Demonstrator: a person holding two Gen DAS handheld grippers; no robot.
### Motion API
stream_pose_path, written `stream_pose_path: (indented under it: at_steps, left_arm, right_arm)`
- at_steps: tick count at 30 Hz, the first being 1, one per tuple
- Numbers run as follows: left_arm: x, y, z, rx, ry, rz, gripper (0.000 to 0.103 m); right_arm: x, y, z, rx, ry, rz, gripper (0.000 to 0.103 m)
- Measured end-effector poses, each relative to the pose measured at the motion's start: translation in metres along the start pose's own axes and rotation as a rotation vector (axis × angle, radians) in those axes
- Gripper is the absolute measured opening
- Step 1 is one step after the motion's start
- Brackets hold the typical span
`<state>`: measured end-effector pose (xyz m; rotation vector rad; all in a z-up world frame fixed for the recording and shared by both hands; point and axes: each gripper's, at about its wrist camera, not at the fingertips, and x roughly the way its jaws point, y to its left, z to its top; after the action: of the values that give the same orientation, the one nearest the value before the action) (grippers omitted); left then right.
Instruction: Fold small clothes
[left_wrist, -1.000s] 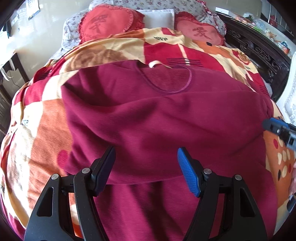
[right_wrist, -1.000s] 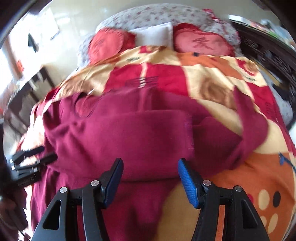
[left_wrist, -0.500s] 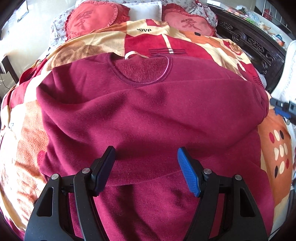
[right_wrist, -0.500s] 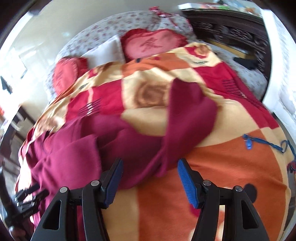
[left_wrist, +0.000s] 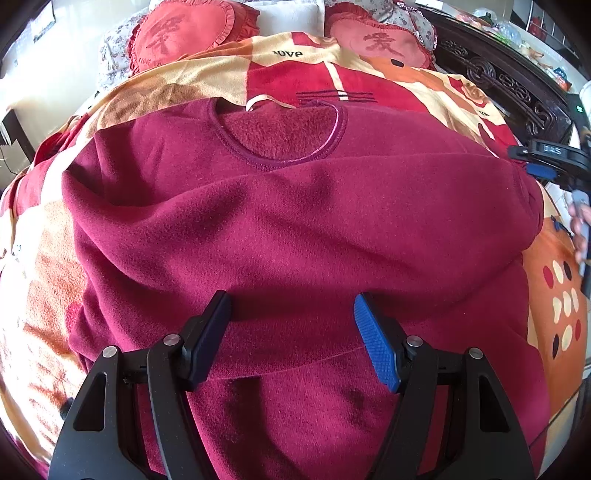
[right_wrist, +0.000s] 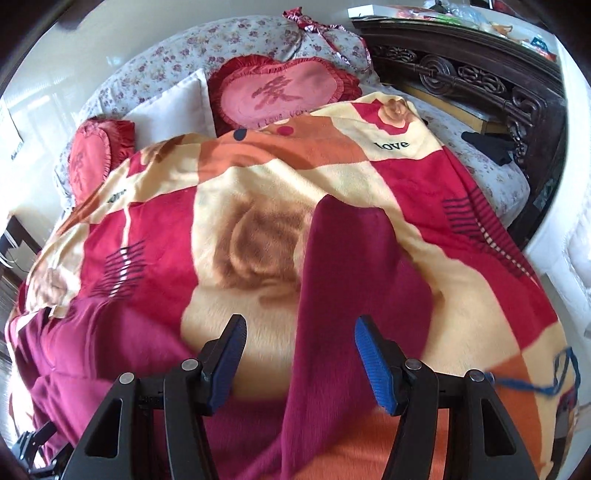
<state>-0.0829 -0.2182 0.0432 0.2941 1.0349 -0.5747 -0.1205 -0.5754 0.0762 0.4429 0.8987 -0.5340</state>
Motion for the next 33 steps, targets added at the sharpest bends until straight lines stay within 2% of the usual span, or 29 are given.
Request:
stream_pose_path:
  at_steps: [5, 10, 11, 12, 14, 15, 18, 21, 26, 33]
  left_arm:
    - [0.002, 0.0, 0.0, -0.003, -0.001, 0.0, 0.071]
    - [0.003, 0.001, 0.0, 0.0, 0.001, -0.004, 0.071]
    - [0.004, 0.001, 0.0, 0.001, 0.001, -0.004, 0.071]
    - [0.004, 0.001, 0.0, 0.001, 0.001, -0.005, 0.071]
    - [0.004, 0.001, 0.0, -0.002, 0.001, -0.006, 0.071]
    - [0.004, 0.001, 0.0, -0.003, 0.0, -0.007, 0.071]
    - [0.004, 0.002, 0.0, -0.006, -0.001, -0.008, 0.071]
    - [0.002, 0.002, 0.0, -0.003, 0.001, -0.008, 0.071]
    - [-0.008, 0.01, -0.001, -0.027, -0.006, -0.018, 0.071]
    - [-0.037, 0.032, -0.002, -0.071, -0.063, -0.006, 0.071]
  right_arm:
    - [0.026, 0.005, 0.013, -0.016, 0.031, -0.04, 0.059]
    - [0.051, -0.009, 0.022, 0.046, 0.061, -0.068, 0.059]
    - [0.054, -0.011, 0.023, 0.049, 0.064, -0.068, 0.055]
    - [0.056, -0.013, 0.024, 0.048, 0.063, -0.071, 0.043]
    - [0.059, -0.019, 0.025, 0.035, 0.066, -0.081, 0.032]
    - [0.057, -0.022, 0.025, 0.036, 0.061, -0.073, 0.022]
    - [0.039, -0.034, 0.025, 0.058, 0.018, -0.025, 0.008]
    - [0.012, -0.047, 0.025, 0.077, -0.039, 0.023, 0.005]
    - [-0.044, -0.056, 0.024, 0.095, -0.128, 0.175, 0.005]
    - [-0.113, -0.014, 0.017, -0.01, -0.181, 0.415, 0.005]
